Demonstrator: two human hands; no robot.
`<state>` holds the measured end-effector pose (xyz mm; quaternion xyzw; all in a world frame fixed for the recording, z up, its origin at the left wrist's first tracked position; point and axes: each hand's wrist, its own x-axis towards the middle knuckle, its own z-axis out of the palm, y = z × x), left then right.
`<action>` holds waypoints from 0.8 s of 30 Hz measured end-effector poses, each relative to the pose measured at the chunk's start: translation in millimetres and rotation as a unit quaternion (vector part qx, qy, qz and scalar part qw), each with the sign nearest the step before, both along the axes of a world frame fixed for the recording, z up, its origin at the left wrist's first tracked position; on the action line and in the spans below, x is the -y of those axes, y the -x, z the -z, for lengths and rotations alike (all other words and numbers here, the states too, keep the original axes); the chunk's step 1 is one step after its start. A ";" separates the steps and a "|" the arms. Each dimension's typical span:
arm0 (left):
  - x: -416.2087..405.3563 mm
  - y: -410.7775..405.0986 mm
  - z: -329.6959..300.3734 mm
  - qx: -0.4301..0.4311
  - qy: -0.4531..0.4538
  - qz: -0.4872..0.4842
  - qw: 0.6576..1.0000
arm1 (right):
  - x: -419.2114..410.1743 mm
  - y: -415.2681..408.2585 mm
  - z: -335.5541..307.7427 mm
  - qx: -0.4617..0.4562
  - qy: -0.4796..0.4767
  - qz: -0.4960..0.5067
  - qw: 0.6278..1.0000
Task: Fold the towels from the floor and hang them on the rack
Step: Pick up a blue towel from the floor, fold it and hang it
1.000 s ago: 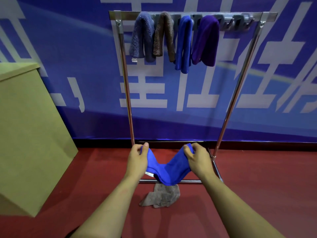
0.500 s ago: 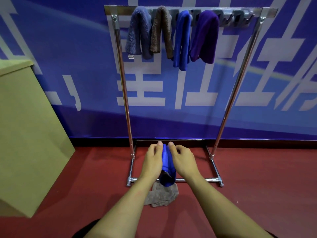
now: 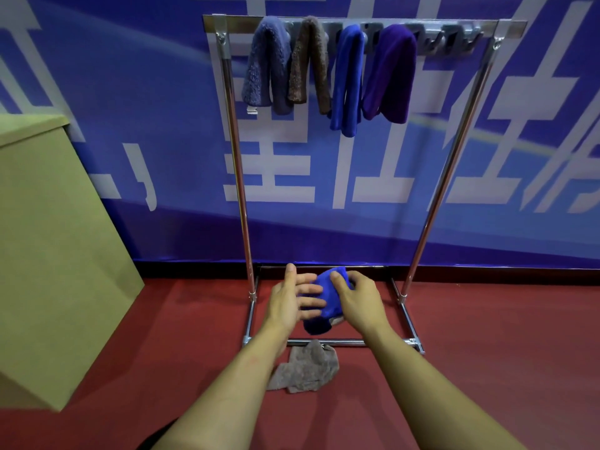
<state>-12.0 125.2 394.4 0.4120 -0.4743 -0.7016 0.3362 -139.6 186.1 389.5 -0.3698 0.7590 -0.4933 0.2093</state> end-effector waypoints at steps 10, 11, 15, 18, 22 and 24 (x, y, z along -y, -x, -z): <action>17.9 -12.9 23.3 0.004 -0.109 -0.105 0.988 | -7.1 -3.2 -31.3 0.338 0.114 -0.092 0.930; 16.2 -12.0 19.9 0.002 -0.103 -0.104 0.989 | -7.1 -2.6 -30.8 0.332 0.108 -0.083 0.933; 13.6 -13.4 15.3 0.110 0.030 -0.153 0.982 | -3.4 4.1 -22.2 0.257 0.078 -0.009 0.963; 4.7 -14.3 3.6 0.135 0.141 -0.169 0.966 | -4.5 3.6 -17.6 0.145 0.056 0.014 0.988; 0.7 -14.7 -4.3 0.124 0.209 -0.191 0.951 | -9.9 0.0 -24.6 0.044 0.085 0.035 0.995; 0.4 -16.1 -8.7 0.117 0.229 -0.200 0.946 | -10.3 -0.8 -28.2 0.007 0.099 0.048 0.994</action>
